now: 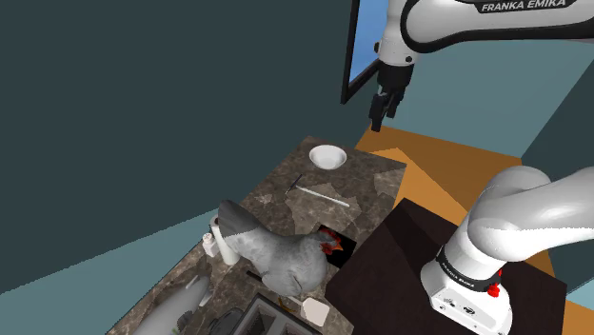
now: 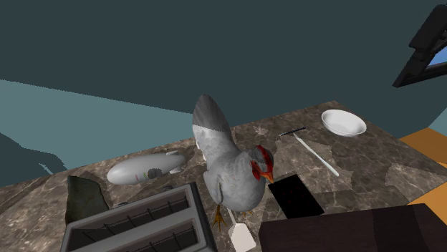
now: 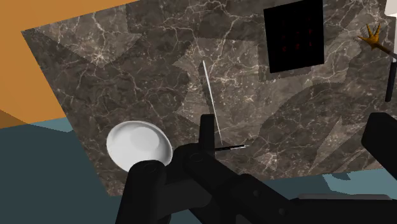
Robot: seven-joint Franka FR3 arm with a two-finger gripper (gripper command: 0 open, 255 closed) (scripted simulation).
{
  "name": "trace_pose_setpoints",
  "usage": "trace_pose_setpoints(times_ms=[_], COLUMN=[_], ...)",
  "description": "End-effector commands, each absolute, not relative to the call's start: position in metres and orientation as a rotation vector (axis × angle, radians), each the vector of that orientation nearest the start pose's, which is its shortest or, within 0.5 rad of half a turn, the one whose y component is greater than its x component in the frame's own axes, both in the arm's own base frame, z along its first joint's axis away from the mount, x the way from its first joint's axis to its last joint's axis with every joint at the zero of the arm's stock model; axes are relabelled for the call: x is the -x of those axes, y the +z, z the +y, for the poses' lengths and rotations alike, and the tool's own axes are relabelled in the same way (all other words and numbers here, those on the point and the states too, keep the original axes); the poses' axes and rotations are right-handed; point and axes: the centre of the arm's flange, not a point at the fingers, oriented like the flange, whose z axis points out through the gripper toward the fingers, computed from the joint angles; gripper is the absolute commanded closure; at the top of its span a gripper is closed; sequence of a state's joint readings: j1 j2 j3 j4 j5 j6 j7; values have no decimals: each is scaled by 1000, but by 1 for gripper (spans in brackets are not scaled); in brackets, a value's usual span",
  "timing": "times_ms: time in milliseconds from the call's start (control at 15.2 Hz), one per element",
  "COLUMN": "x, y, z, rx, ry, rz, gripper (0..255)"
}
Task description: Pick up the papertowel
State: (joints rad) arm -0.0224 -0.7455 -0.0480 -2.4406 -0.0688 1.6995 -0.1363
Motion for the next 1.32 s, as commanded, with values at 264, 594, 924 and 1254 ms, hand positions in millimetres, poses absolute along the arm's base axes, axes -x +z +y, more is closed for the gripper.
trace_pose_setpoints(times_ms=[264,594,924,1254], x=[-349,-380,-411,-443], y=[523,492,462,431], z=[6,55,103,151], rx=[3167,3157,3147,3137], ry=[5,13,20,27], rz=[-122,-102,-82,-63], gripper=[0,0,0,0])
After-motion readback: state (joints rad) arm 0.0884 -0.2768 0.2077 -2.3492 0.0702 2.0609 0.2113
